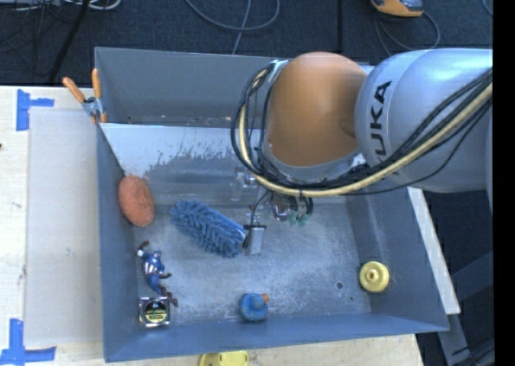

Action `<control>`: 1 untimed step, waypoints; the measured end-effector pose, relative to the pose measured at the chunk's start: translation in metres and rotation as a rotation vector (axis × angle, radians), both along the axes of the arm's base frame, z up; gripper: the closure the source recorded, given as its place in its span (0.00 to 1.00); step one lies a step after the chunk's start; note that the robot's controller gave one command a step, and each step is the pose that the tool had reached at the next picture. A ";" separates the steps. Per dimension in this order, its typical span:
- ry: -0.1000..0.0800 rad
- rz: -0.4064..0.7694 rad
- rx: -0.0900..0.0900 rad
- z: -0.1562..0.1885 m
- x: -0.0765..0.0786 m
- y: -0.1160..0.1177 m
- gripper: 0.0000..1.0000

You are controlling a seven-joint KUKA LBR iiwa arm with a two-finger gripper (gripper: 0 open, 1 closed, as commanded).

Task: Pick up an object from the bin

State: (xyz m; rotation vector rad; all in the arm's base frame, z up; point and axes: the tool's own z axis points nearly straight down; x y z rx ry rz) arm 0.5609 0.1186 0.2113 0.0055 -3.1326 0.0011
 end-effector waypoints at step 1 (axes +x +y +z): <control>-0.008 -0.003 0.001 0.005 0.002 -0.001 0.00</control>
Offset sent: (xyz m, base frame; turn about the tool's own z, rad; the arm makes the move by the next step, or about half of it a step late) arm 0.0459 0.0230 -0.1413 0.3721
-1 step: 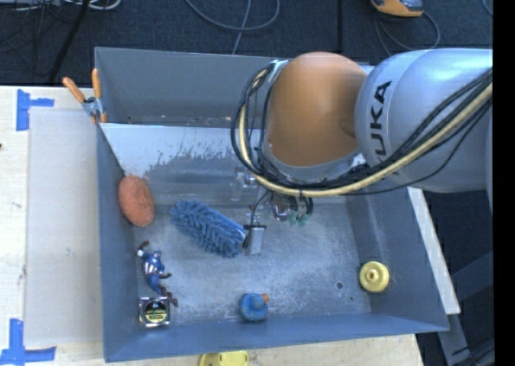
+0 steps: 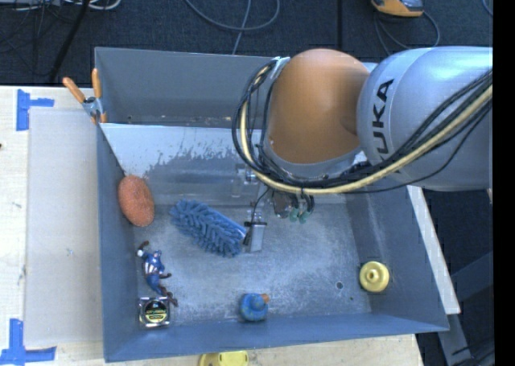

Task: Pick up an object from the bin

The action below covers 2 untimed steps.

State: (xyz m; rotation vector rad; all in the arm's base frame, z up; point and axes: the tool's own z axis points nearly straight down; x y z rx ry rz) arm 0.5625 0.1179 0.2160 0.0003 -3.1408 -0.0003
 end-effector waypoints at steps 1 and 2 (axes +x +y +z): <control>-0.003 -0.121 0.000 -0.046 0.015 0.008 0.00; -0.001 -0.265 0.000 -0.059 0.035 0.013 0.00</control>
Offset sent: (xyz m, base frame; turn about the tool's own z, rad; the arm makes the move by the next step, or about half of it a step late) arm 0.0344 0.0135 -0.0584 0.2652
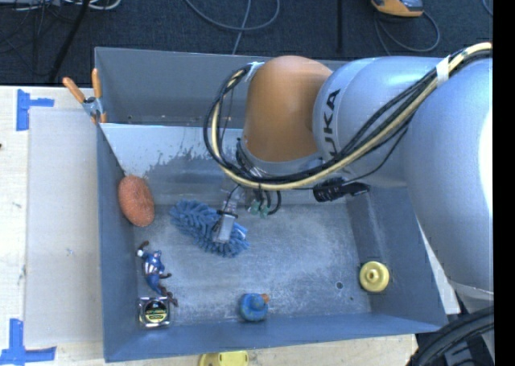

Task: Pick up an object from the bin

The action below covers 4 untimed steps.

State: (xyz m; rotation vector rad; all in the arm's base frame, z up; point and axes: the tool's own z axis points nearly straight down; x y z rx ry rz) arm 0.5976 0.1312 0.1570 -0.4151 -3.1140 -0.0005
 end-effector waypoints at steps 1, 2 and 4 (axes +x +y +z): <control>0.004 -0.020 -0.001 -0.017 -0.012 -0.006 0.00; -0.003 -0.147 0.002 -0.077 0.003 0.009 0.00; -0.014 -0.064 0.002 -0.096 0.002 0.015 1.00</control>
Offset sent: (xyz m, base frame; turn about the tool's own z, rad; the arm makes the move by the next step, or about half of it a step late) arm 0.0043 0.0117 -0.0870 0.1532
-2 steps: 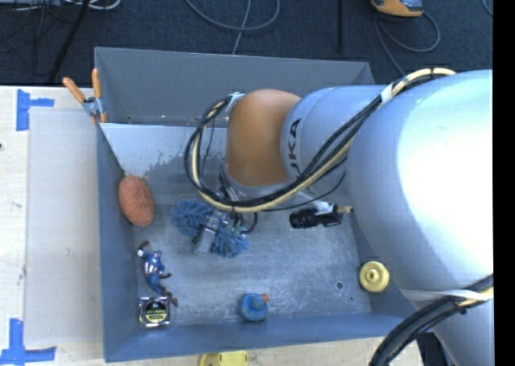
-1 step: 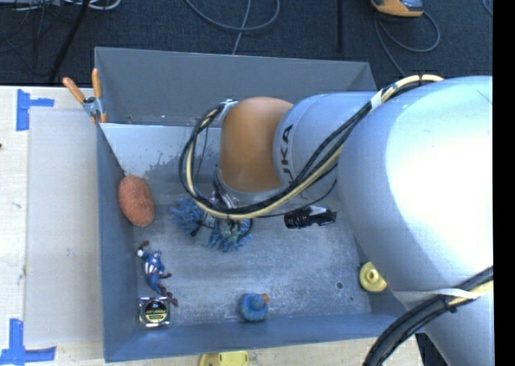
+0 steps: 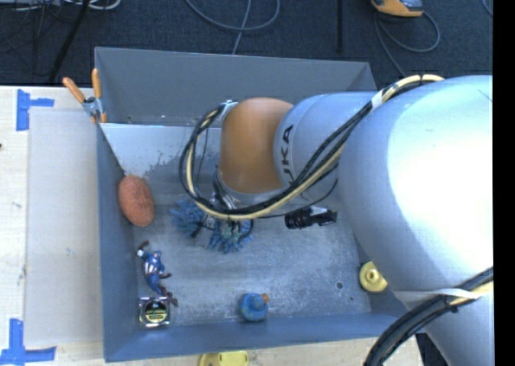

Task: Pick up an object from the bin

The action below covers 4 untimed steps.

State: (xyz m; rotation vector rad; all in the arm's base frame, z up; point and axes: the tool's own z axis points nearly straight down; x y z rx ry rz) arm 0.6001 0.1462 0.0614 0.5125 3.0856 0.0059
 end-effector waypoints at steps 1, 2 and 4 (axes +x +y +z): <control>0.015 0.004 -0.002 0.006 -0.004 -0.001 1.00; 0.021 0.002 -0.003 0.026 -0.005 -0.001 1.00; 0.016 0.001 -0.002 0.057 -0.004 -0.002 1.00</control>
Offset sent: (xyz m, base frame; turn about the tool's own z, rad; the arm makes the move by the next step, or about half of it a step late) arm 0.0002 0.0000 0.0162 0.0000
